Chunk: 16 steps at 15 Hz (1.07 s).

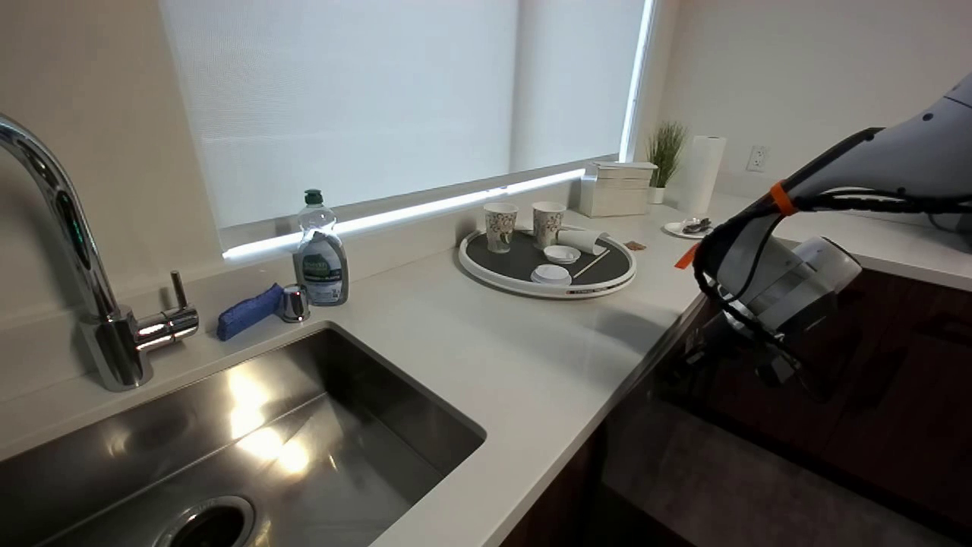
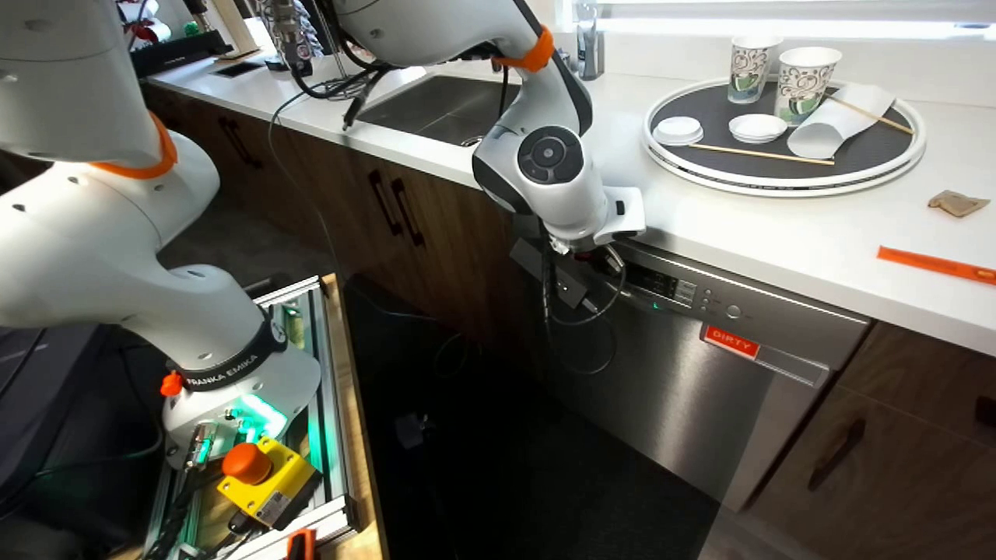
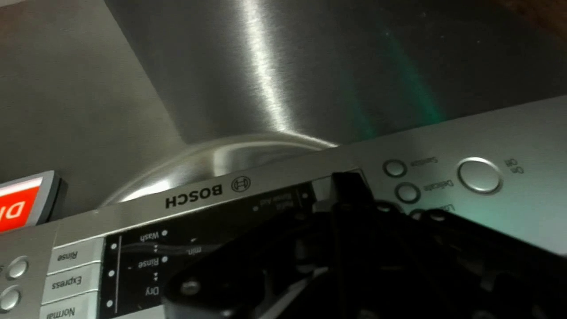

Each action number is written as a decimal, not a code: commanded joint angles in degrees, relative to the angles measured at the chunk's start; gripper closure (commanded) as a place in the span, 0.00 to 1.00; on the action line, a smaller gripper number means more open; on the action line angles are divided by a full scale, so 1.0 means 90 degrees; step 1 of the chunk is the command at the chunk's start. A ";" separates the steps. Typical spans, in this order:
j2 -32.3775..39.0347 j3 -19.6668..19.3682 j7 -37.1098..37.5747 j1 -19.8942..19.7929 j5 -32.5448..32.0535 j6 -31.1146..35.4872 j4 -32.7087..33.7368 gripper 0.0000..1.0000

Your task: Press a button on the dishwasher

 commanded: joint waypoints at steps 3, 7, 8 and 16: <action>0.0334 0.0733 -0.0452 -0.0669 0.0921 0.0084 0.0384 1.00; 0.0466 0.0976 -0.0588 -0.0941 0.1204 0.0155 0.0435 1.00; 0.0509 0.1026 -0.0644 -0.1006 0.1258 0.0164 0.0462 1.00; 0.0685 0.1377 -0.0746 -0.1376 0.1620 0.0149 0.0566 1.00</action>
